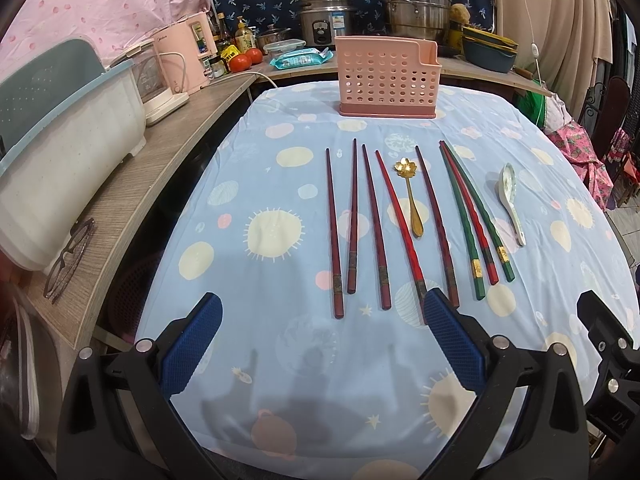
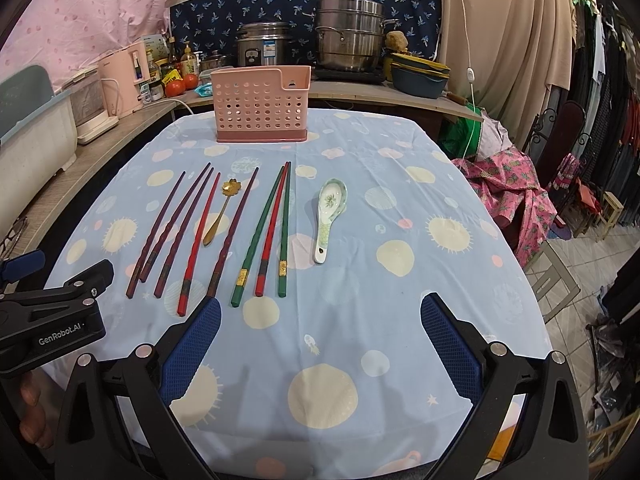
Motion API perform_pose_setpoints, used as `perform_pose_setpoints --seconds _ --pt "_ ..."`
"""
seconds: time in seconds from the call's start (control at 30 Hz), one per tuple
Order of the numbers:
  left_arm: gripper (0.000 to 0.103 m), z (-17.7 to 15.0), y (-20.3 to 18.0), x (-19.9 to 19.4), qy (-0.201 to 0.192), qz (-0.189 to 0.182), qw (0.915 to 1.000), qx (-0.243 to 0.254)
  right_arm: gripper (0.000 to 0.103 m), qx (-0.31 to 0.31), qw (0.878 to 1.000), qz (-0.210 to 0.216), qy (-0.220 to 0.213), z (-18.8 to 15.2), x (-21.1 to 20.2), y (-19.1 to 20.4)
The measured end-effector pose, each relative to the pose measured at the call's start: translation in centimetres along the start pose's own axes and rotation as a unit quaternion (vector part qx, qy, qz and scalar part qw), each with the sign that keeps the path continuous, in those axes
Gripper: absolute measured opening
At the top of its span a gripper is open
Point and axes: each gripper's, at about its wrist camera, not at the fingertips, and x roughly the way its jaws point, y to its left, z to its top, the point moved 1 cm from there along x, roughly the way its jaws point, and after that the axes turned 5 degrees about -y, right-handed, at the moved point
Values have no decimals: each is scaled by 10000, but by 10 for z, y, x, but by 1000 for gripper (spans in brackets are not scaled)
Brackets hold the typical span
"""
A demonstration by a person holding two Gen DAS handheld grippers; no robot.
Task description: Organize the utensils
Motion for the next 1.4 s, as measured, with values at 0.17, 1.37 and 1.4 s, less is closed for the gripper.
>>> perform_pose_setpoints --seconds 0.17,1.37,1.4 --pt "96 0 0 0 2 2 10000 -1 96 4 10000 4 2 0 0 0" --pt "96 -2 37 71 677 138 9964 -487 96 434 9984 -20 360 -1 37 -19" --pt "95 -2 39 77 726 137 9959 -517 96 447 9983 -27 383 -1 41 -20"
